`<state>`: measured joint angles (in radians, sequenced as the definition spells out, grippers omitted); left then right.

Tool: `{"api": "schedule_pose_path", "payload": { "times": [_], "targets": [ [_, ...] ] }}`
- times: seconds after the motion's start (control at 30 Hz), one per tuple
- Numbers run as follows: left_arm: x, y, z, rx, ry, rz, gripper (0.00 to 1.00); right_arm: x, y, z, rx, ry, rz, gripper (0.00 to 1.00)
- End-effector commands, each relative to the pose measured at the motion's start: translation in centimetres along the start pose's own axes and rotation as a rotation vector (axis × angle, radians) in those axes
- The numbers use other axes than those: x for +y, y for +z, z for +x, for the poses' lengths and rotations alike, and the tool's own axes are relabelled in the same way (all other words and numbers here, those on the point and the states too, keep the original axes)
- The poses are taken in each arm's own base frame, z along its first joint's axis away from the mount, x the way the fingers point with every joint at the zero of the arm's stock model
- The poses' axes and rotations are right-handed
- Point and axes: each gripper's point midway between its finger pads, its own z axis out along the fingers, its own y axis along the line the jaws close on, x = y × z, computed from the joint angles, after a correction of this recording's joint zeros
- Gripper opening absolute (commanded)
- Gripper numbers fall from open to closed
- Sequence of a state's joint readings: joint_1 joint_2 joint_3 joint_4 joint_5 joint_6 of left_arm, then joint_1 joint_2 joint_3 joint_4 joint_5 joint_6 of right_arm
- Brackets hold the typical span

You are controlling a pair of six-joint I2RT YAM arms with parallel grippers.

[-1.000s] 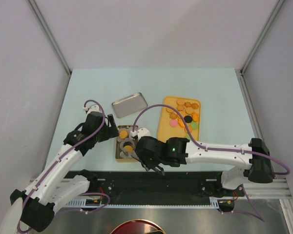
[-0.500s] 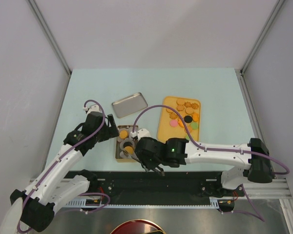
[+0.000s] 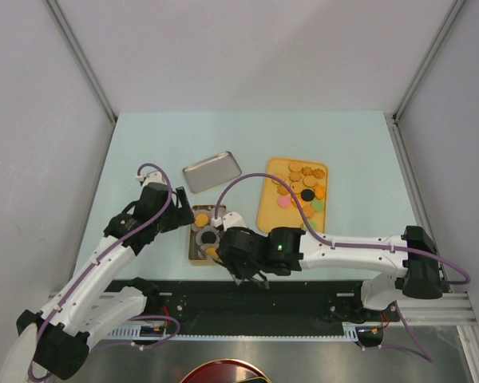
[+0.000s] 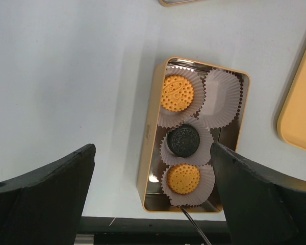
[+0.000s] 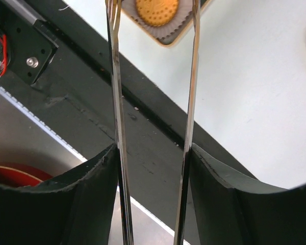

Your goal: Pack the cookies

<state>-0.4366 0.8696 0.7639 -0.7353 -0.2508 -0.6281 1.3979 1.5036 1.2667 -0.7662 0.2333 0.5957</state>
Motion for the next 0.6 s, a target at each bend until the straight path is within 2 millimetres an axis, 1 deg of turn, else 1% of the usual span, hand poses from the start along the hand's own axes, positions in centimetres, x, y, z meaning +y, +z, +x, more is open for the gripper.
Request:
{"api": "schedule_pose_path", "payload": {
  "times": [0.0,0.07,0.1,0.13,0.17,0.2,0.23,0.27,0.3,0.33,0.37,0.4,0.43,0.47,0.5,0.53,0.57],
  "targets": [
    [-0.2,-0.1,-0.2,-0.02,-0.007,0.009,1.0,-0.9,-2.7,-3.5,-0.12,0.035,0.049,0.59],
    [-0.1,-0.1,-0.2,-0.022,-0.008,0.009,1.0,-2.6,-3.6,-4.2,-0.147,0.057,0.095,0.59],
    [-0.1,-0.1,-0.2,-0.022,-0.008,0.009,1.0,-4.1,-4.6,-5.0,-0.174,0.094,0.111,0.59],
    [-0.1,-0.1,-0.2,-0.019,-0.007,0.007,1.0,-5.7,-4.9,-4.6,-0.167,0.108,0.152,0.59],
    [-0.2,-0.1,-0.2,-0.019,-0.006,0.01,1.0,-6.9,-5.4,-4.6,-0.174,0.129,0.171,0.58],
    [-0.2,-0.1,-0.2,-0.019,-0.008,0.01,1.0,-9.3,-6.4,-5.2,-0.2,0.179,0.202,0.58],
    [-0.3,-0.1,-0.2,-0.019,-0.007,0.014,1.0,-11.1,-6.3,-4.1,-0.177,0.194,0.239,0.58],
    [-0.2,-0.1,-0.1,-0.016,-0.006,0.012,1.0,-12.3,-6.5,-3.8,-0.174,0.211,0.255,0.57],
    [-0.3,-0.1,-0.2,-0.019,-0.007,0.014,1.0,-14.7,-7.2,-3.8,-0.185,0.27,0.28,0.57],
    [-0.3,-0.1,-0.2,-0.018,-0.007,0.016,1.0,-15.9,-7.2,-3.2,-0.171,0.274,0.296,0.57],
    [-0.3,-0.1,-0.1,-0.016,-0.005,0.014,1.0,-17.3,-6.6,-2.0,-0.138,0.286,0.326,0.57],
    [-0.3,-0.1,-0.1,-0.015,-0.003,0.015,1.0,-18.0,-6.5,-1.4,-0.118,0.301,0.331,0.57],
    [-0.3,-0.1,-0.1,-0.016,-0.003,0.014,1.0,-19.5,-6.4,-1.0,-0.104,0.323,0.357,0.57],
    [-0.3,0.0,-0.1,-0.015,-0.003,0.015,1.0,-20.3,-6.0,0.0,-0.076,0.331,0.375,0.57],
    [-0.3,0.0,-0.1,-0.015,-0.003,0.015,1.0,-20.6,-5.7,0.2,-0.068,0.335,0.376,0.57],
    [-0.3,0.0,-0.2,-0.016,-0.002,0.014,1.0,-21.4,-5.6,0.5,-0.061,0.352,0.392,0.57],
    [-0.3,0.0,-0.1,-0.014,-0.003,0.014,1.0,-21.8,-5.2,1.1,-0.045,0.351,0.398,0.57]
  ]
}}
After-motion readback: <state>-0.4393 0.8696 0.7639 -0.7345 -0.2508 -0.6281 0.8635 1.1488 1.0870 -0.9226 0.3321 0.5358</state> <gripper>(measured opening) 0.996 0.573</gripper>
